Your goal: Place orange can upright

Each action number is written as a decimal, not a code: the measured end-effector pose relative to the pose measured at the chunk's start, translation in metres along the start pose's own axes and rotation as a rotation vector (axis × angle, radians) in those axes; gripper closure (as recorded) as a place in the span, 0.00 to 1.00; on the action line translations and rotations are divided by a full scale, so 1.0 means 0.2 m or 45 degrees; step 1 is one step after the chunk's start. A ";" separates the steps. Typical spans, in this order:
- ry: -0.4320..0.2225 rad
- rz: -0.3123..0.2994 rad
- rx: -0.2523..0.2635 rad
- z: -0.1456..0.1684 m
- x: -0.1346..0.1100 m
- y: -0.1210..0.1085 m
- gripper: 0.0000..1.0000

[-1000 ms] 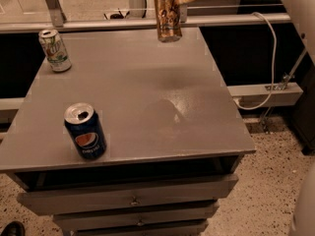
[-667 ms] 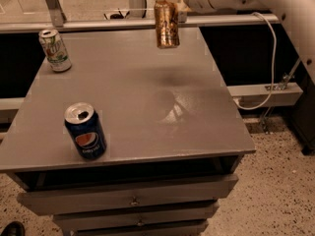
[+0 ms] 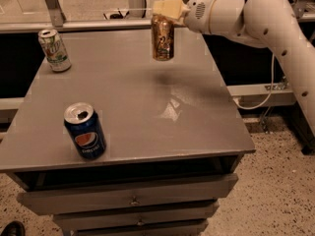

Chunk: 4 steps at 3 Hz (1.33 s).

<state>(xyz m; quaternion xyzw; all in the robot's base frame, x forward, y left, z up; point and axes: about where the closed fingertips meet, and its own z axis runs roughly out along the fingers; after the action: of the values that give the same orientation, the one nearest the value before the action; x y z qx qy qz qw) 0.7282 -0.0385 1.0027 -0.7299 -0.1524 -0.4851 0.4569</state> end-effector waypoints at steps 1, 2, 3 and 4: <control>0.029 -0.158 0.087 0.02 -0.09 -0.04 1.00; 0.073 -0.386 0.129 0.02 -0.19 -0.04 1.00; 0.122 -0.463 0.152 0.00 -0.25 0.00 1.00; 0.150 -0.462 0.159 -0.01 -0.27 0.02 1.00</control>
Offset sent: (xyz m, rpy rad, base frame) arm -0.0291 0.0121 -0.0407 -0.1677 -0.4710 0.1056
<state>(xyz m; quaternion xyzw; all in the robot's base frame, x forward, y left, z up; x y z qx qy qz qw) 0.7036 -0.0312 0.9550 -0.6311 -0.2844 -0.5909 0.4144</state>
